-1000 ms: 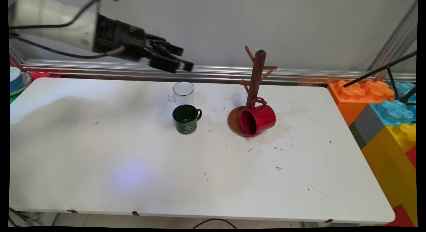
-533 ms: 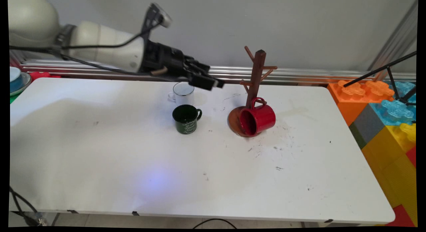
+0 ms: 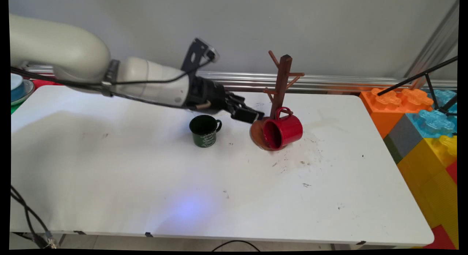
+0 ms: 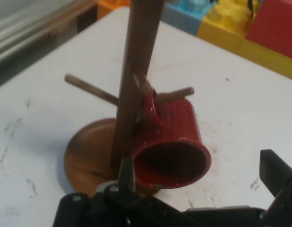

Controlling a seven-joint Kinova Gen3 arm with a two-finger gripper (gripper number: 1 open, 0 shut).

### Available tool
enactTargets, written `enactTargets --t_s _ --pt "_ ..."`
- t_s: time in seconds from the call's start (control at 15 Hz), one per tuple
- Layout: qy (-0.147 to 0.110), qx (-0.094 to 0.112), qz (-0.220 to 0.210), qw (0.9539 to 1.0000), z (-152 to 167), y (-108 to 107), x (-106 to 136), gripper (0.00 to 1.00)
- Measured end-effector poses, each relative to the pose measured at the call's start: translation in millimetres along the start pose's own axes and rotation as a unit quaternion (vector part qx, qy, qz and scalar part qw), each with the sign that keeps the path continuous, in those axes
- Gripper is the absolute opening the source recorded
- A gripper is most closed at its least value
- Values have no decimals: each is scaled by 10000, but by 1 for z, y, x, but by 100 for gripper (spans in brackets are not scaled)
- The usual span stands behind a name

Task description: Pick up the red mug from the rack

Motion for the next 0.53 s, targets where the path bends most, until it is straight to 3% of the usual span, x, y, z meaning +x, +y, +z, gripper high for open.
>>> enactTargets --t_s 0.53 --pt "-163 -46 -170 9997 57 20 -26 100"
